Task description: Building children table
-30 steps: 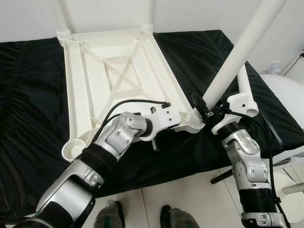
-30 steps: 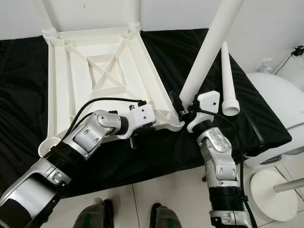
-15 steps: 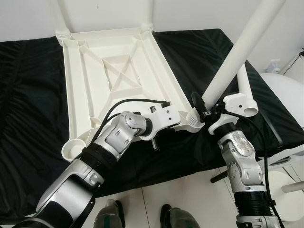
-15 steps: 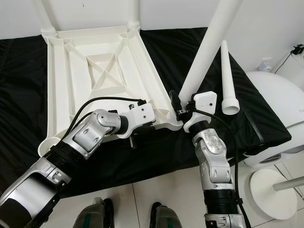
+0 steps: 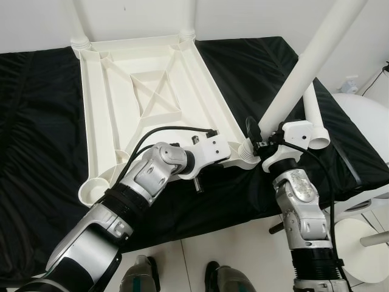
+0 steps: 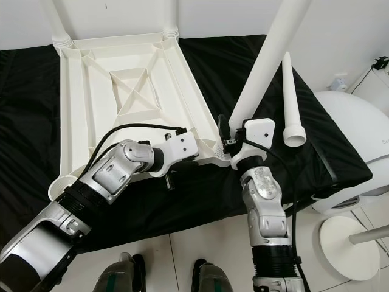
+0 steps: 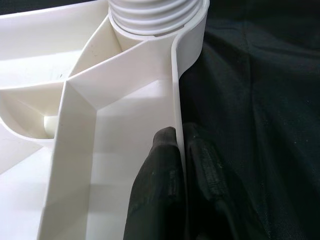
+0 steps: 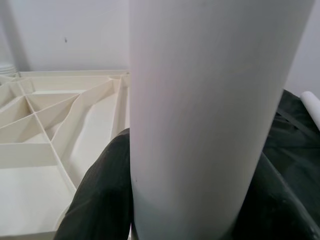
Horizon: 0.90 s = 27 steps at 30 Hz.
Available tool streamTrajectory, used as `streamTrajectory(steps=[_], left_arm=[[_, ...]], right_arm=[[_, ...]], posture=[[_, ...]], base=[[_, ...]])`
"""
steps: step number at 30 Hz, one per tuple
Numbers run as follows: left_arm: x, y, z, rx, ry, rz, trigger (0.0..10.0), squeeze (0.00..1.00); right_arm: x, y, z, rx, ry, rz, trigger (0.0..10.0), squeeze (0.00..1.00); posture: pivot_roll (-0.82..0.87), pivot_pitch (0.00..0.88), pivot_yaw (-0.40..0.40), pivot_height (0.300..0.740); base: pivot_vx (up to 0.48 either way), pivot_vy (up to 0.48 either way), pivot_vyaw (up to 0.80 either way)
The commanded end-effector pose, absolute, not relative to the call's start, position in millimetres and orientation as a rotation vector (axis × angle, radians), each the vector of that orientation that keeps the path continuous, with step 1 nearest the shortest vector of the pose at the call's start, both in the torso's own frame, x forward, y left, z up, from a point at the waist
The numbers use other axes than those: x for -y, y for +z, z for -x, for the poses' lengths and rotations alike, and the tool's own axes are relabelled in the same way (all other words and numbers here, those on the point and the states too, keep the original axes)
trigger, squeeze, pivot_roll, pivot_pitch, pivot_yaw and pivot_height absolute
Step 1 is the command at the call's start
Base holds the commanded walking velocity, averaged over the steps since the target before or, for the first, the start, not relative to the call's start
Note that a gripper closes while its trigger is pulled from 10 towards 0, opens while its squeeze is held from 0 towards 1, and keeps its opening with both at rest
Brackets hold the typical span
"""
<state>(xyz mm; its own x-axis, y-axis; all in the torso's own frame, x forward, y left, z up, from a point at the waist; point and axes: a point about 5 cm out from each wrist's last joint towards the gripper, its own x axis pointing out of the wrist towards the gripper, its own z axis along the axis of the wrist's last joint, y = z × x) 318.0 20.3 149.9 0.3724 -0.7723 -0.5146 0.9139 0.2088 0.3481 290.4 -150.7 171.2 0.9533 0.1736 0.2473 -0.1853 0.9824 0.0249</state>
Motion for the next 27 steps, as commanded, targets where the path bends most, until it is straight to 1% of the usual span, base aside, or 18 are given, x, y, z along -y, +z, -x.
streamTrajectory(steps=[1, 16, 20, 23, 25, 27], left_arm=[[-28.8, 144.8, -322.8, -0.273, -1.134, -0.686, 10.0, 0.0], [-28.2, 145.9, -322.8, -0.27, -1.137, -0.687, 10.0, 0.0], [-27.5, 146.4, -322.3, -0.267, -1.137, -0.684, 10.0, 0.0], [-27.5, 146.4, -322.3, -0.267, -1.137, -0.684, 10.0, 0.0], [-27.6, 146.4, -321.9, -0.267, -1.138, -0.685, 10.0, 0.0], [-27.6, 146.4, -321.9, -0.267, -1.138, -0.685, 10.0, 0.0]], right_arm=[[149.5, 149.8, -288.0, 0.142, 0.168, -0.051, 10.0, 0.0], [144.9, 151.3, -286.5, 0.16, 0.074, -0.051, 10.0, 0.0], [145.6, 148.5, -284.7, 0.151, -0.022, -0.052, 10.0, 0.0], [145.6, 148.5, -284.7, 0.151, -0.022, -0.052, 10.0, 0.0], [147.7, 149.2, -285.0, 0.155, -0.075, -0.049, 10.0, 0.0], [147.7, 149.2, -285.0, 0.155, -0.075, -0.049, 10.0, 0.0]], posture=[[-0.02, 0.131, -0.031, 0.74], [-0.02, 0.132, -0.033, 0.74], [-0.01, 0.132, -0.031, 0.74], [-0.01, 0.132, -0.031, 0.74], [-0.01, 0.132, -0.029, 0.74], [-0.01, 0.132, -0.029, 0.74]], base=[[0.0, 0.0, 0.0], [0.0, 0.0, 0.0], [0.0, 0.0, 0.0], [0.0, 0.0, 0.0], [0.0, 0.0, 0.0], [0.0, 0.0, 0.0]])
